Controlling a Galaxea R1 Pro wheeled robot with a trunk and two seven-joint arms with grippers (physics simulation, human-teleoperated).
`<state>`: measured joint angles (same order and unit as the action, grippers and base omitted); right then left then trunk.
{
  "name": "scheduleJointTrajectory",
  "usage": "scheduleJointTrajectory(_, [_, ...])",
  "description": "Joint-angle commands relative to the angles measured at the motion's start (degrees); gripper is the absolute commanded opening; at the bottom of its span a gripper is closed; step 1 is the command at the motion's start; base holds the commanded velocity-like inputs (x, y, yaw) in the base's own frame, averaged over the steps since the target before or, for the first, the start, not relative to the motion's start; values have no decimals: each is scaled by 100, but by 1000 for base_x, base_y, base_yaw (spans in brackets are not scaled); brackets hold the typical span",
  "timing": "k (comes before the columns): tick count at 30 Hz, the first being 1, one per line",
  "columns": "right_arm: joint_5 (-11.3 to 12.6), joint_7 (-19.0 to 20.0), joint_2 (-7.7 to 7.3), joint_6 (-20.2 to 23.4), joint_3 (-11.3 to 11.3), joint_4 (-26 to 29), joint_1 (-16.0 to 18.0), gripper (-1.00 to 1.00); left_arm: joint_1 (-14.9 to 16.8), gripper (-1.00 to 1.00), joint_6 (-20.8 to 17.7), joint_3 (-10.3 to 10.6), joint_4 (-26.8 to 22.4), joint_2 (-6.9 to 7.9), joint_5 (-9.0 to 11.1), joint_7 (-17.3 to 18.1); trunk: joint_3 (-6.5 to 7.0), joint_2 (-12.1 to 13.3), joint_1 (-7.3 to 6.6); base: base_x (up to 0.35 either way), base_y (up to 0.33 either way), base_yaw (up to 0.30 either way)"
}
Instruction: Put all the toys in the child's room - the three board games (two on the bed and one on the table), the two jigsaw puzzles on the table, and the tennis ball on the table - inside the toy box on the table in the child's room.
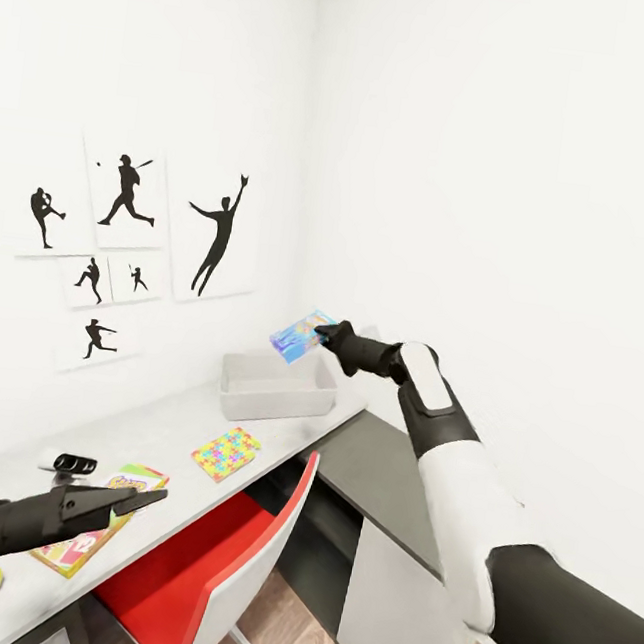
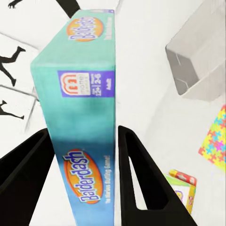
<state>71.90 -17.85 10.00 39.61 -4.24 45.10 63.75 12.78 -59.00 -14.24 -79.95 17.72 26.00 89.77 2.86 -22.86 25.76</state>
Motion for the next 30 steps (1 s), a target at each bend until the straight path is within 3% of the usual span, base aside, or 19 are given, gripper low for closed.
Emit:
scheduleJointTrajectory(1, [125, -75, 0, -20, -5, -259, 146, -100, 11, 100, -73, -20, 7, 9, -1, 23, -3, -6, 2, 0, 0, 0])
scheduleJointTrajectory(5, [153, -123, 0, -56, -2, -1519, 795, -100, 129, 100, -100, -66, 135, 170, 0, 23, -3, -6, 2, 0, 0, 0])
scheduleJointTrajectory(8, [165, -122, 0, -86, -8, -2115, 1078, -100, 590, 100, -100, -39, 549, 256, -31, 23, -3, -6, 2, 0, 0, 0])
scheduleJointTrajectory(12, [171, -51, 0, -85, -21, -2115, 1135, -100, 1355, 100, -100, 228, 1178, 286, -65, 23, -3, -6, 2, 0, 0, 0])
scheduleJointTrajectory(16, [154, -23, 0, -113, -40, -1782, 1111, -100, 2020, 100, -100, 677, 1949, 307, -172, 23, -3, -6, 2, 0, 0, 0])
scheduleJointTrajectory(30, [148, -37, 0, -119, -31, -1654, 1078, -100, 2185, 100, -95, 737, 2176, 304, -296, 23, -3, -6, 2, 4, 0, 0])
